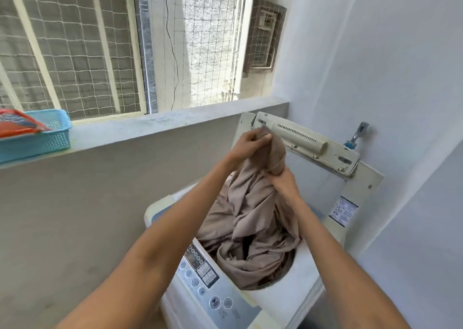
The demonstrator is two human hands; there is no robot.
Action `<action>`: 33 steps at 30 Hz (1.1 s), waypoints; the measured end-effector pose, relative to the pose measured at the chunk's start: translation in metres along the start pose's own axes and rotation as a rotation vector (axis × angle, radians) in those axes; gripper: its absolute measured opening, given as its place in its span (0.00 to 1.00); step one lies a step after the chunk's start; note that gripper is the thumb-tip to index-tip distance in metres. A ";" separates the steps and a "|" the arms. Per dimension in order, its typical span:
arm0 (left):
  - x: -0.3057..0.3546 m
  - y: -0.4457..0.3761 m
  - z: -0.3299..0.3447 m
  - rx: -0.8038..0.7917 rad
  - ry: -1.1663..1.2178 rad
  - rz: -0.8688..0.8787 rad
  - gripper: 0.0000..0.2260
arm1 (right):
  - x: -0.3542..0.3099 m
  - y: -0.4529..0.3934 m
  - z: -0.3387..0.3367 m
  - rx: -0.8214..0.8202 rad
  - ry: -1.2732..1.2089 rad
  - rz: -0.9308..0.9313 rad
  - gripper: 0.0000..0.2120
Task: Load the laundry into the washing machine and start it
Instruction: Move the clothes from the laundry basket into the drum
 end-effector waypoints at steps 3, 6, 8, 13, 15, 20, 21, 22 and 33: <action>-0.024 0.011 -0.029 0.319 0.165 -0.071 0.10 | -0.032 -0.007 -0.040 0.276 -0.018 -0.060 0.14; -0.093 0.042 -0.053 0.396 -0.166 -0.424 0.15 | -0.050 -0.010 -0.068 0.393 -0.312 -0.145 0.20; -0.159 0.075 -0.054 0.244 -0.490 -0.763 0.23 | -0.055 -0.012 -0.079 0.400 -0.424 -0.180 0.25; -0.241 0.147 -0.030 -0.009 -0.620 -0.993 0.42 | -0.055 -0.011 -0.073 0.334 -0.445 -0.238 0.20; -0.241 0.141 -0.022 -0.085 -0.636 -0.924 0.28 | -0.051 -0.010 -0.071 0.344 -0.491 -0.247 0.19; -0.179 0.088 -0.014 0.244 0.143 -0.558 0.12 | -0.044 -0.010 -0.066 0.350 -0.443 -0.254 0.14; -0.166 0.079 -0.012 0.318 0.329 -0.507 0.12 | -0.043 -0.009 -0.064 0.358 -0.451 -0.251 0.14; -0.154 0.070 -0.009 0.361 0.504 -0.455 0.11 | -0.039 -0.008 -0.063 0.378 -0.472 -0.240 0.16; -0.234 0.108 -0.005 -0.396 -0.497 -0.967 0.20 | 0.038 0.006 0.000 -0.077 0.115 0.193 0.22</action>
Point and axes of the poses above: each hand's wrist, its own y-axis away from the middle knuckle, its own z-axis out of the palm, x = y × z, the point moved 7 cm from there along -y, towards the middle knuckle, and after that the axes turned 14 degrees about -x, right-handed, at the moved point
